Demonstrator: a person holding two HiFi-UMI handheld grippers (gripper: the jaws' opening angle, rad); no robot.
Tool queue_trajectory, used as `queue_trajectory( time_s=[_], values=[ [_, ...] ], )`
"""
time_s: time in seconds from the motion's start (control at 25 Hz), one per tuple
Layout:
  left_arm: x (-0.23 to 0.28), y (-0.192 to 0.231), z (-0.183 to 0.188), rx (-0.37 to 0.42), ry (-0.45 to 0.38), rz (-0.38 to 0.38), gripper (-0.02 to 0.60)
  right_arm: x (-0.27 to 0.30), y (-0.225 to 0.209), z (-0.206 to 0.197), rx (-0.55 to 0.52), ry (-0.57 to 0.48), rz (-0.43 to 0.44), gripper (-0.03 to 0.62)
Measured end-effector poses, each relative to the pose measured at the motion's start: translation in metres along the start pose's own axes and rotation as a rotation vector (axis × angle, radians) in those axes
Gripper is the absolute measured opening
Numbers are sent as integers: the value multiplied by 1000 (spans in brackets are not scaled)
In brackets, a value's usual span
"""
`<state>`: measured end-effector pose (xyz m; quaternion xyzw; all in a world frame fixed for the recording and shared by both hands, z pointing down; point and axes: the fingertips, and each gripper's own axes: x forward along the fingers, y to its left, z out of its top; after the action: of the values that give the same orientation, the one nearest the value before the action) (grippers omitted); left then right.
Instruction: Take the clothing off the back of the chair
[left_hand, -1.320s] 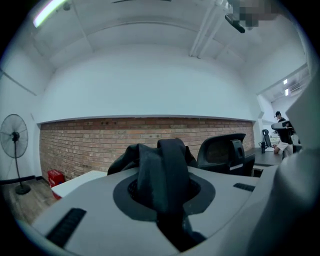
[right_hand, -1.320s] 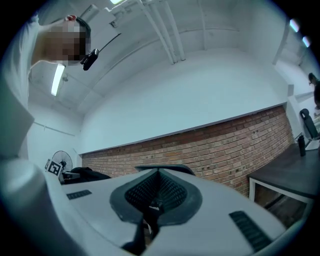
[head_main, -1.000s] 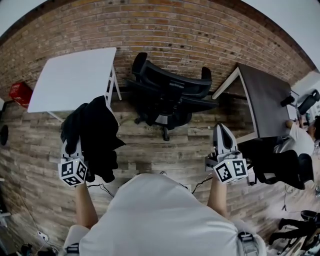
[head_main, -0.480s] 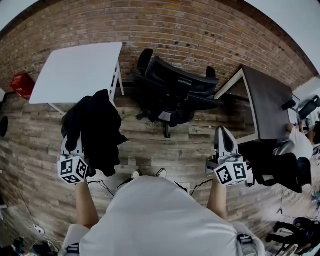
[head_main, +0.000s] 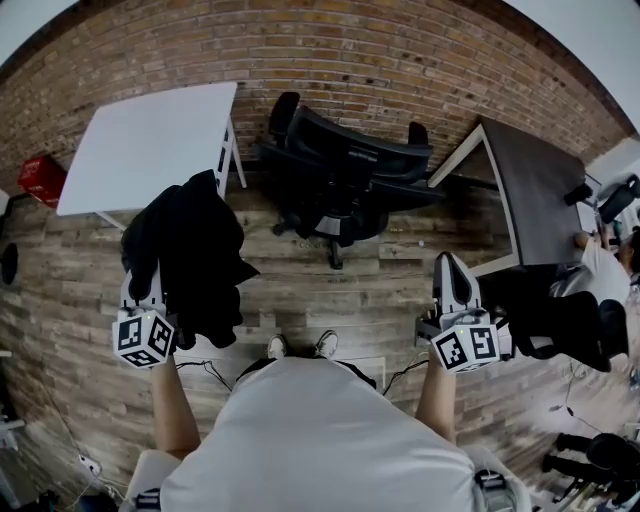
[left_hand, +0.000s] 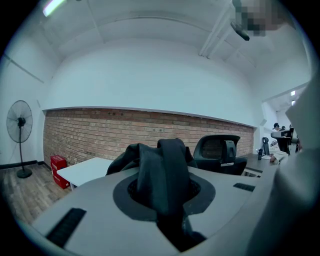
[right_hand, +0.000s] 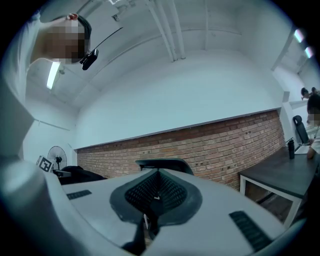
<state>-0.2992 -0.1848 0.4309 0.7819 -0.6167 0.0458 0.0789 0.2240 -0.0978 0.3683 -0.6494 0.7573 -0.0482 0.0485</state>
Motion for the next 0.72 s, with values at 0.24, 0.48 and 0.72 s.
queue_trajectory(
  time_s=[0.24, 0.48, 0.72],
  values=[
    [2, -2, 13, -4, -30, -12, 87, -8, -9, 0, -4, -1, -33, 18],
    [6, -4, 18, -17, -39, -30, 87, -16, -12, 7, -12, -19, -60, 18],
    [13, -8, 22, -10, -46, -64, 87, -22, -10, 11, -29, -25, -87, 18]
  ],
)
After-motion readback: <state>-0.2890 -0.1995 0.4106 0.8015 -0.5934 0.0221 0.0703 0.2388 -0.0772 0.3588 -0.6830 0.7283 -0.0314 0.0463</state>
